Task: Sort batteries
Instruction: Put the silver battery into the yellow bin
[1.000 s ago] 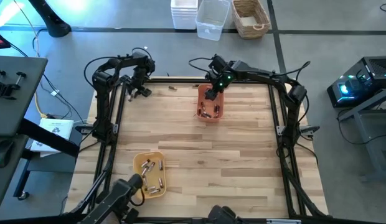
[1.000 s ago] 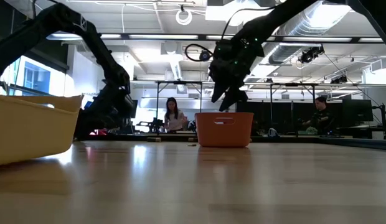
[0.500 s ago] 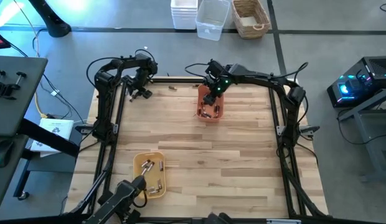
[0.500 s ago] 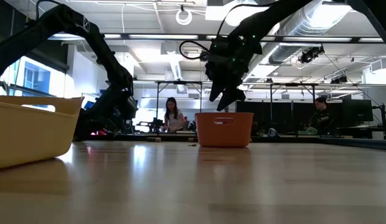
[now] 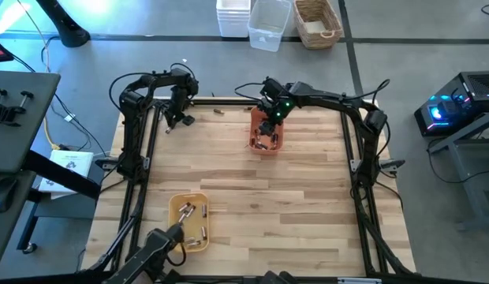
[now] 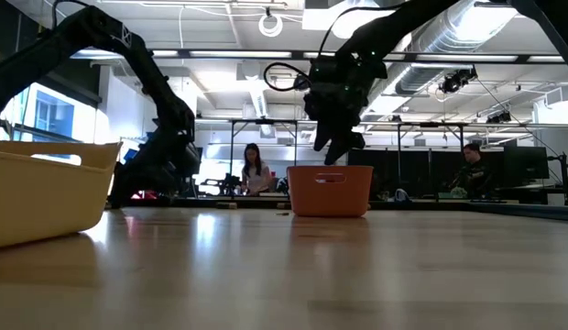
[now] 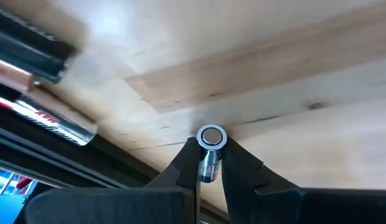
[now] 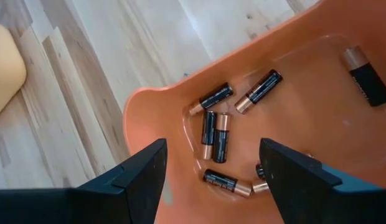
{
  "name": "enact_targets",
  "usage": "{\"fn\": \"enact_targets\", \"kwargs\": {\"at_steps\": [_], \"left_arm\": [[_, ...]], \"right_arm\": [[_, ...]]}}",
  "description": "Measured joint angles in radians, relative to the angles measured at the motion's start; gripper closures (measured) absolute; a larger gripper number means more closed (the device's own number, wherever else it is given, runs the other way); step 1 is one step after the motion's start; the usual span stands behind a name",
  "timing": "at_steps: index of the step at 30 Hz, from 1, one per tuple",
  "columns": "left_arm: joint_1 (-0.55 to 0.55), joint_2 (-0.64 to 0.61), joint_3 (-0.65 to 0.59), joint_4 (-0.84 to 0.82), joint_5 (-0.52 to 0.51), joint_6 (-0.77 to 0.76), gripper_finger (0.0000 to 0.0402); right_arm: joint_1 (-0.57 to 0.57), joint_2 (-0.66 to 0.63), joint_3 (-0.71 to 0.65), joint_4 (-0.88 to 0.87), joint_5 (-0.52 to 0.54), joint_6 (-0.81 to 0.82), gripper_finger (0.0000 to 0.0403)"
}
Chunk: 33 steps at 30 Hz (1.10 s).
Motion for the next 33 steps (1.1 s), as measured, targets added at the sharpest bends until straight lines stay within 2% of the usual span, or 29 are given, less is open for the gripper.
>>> {"fn": "enact_targets", "kwargs": {"at_steps": [9, 15, 20, 26, 30, 33], "left_arm": [[0.023, -0.07, 0.027, -0.061, 0.016, 0.041, 0.0373], [0.019, -0.149, 0.027, -0.065, 0.073, 0.042, 0.0373], [-0.01, -0.233, 0.027, -0.076, 0.165, 0.031, 0.0373], [-0.112, -0.367, 0.028, -0.137, 0.224, -0.009, 0.0374], [-0.251, -0.488, 0.028, -0.178, 0.258, -0.075, 0.0374], [-0.382, -0.595, 0.025, -0.173, 0.342, -0.19, 0.0374]], "right_arm": [[-0.005, 0.0, 0.0, -0.007, 0.0, -0.035, 0.0153], [-0.023, 0.0, 0.0, -0.007, 0.0, -0.041, 0.0153], [-0.046, 0.0, 0.0, -0.007, -0.002, -0.063, 0.0153], [-0.086, 0.0, 0.0, 0.001, -0.009, -0.072, 0.0153], [-0.113, 0.0, 0.0, 0.002, -0.013, -0.08, 0.0153], [-0.126, 0.0, 0.0, 0.008, -0.013, -0.091, 0.0153]]}}
